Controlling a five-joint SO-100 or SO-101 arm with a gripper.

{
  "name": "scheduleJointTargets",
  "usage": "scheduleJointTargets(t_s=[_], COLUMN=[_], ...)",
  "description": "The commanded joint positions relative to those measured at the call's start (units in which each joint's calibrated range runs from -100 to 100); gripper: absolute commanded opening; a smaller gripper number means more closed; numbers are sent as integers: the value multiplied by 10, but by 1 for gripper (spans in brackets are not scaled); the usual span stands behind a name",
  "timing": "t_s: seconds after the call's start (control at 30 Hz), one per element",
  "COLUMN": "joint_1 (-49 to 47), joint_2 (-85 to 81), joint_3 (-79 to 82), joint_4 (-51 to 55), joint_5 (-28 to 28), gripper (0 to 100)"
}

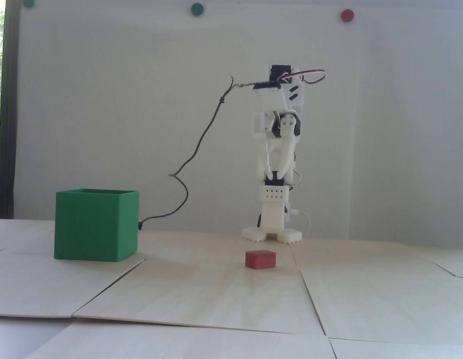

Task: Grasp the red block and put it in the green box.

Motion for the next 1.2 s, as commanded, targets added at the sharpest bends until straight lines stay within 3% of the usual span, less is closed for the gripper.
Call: scheduleJointTargets(t_s=[0.0, 0.23, 0.33, 0.5, 0.67, 0.83, 1.17], joint_1=[-41, -117, -117, -90, -45, -5, 68], joint_2=[55, 104, 122, 150, 176, 221, 307], joint_3=[-82, -86, -88, -89, -89, -91, -166], joint_4=[51, 83, 83, 56, -8, -22, -24], joint_5=[-67, -141, -141, -138, -133, -97, -82], gripper=[2, 2, 4, 17, 17, 17, 17])
